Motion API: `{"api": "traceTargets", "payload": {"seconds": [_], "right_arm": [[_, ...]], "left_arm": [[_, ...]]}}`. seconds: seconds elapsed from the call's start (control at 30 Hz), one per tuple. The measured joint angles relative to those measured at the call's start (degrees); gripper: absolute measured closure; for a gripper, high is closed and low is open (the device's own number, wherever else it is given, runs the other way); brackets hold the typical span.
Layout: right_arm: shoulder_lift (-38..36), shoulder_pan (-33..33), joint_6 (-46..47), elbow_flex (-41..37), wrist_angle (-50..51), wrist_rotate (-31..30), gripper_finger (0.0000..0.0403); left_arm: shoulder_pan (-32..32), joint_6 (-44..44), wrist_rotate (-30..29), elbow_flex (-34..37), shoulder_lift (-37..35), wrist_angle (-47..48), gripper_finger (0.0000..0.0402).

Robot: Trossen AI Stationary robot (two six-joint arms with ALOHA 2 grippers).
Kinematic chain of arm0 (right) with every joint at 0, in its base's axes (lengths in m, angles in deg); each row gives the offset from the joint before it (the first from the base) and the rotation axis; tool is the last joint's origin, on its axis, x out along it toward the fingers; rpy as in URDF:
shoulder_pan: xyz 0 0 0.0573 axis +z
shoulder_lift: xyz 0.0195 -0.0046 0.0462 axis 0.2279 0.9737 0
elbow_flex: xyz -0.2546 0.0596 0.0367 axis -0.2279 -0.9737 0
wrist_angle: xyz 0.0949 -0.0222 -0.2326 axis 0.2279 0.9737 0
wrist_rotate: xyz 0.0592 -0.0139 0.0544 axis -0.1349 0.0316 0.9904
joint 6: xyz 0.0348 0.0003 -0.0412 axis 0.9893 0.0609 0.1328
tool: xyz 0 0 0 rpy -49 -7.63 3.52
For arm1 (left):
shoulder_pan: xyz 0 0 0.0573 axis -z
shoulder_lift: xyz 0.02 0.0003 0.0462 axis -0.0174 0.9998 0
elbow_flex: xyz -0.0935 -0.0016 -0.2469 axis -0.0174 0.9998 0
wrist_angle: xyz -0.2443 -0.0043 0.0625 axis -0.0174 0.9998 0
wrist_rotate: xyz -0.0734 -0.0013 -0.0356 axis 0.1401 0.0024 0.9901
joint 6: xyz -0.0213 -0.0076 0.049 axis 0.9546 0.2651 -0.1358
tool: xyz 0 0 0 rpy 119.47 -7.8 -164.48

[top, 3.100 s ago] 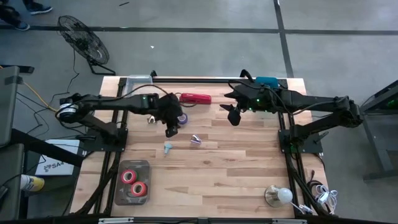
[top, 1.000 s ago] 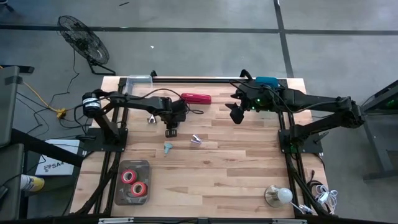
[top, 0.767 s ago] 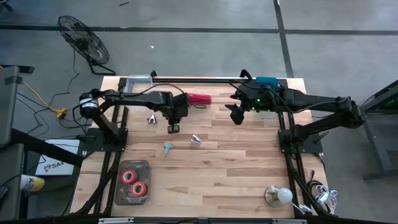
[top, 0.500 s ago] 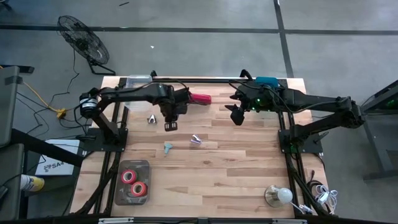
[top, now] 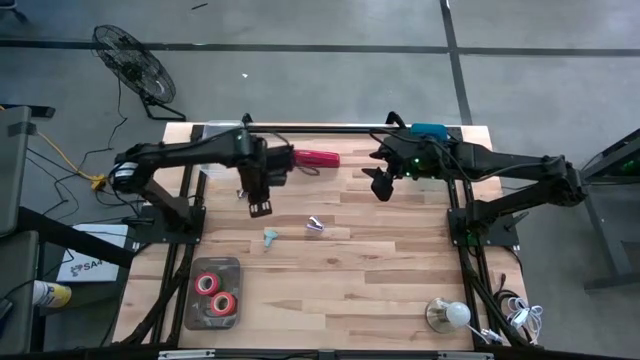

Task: Pick and place Stapler, Stapler remover, tape
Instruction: Put the blue tape into the black bin

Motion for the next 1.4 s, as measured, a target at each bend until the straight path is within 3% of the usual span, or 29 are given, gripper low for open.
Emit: {"api": "traceTargets", "payload": {"seconds": [0.43,0.97,1.23,1.4], "right_arm": [[-3.60,0.00,-3.11,0.00,-0.45,0.02,0.0176],[-3.90,0.00,-7.61,0.00,-0.46,2.63,0.0176],[-3.90,0.00,-8.81,-0.01,-1.28,3.03,0.0176],[-3.90,0.00,-9.04,0.00,-1.30,3.07,0.0176]], "left_arm": [[20.29,33.23,-4.32,6.11,-11.07,1.23,0.0362],[50.42,78.78,-6.10,10.57,-11.79,-2.08,0.0362],[58.97,92.15,-7.93,13.26,-9.41,-9.73,0.0362],[60.52,97.41,-10.90,17.29,-8.16,-14.82,0.0362]]}}
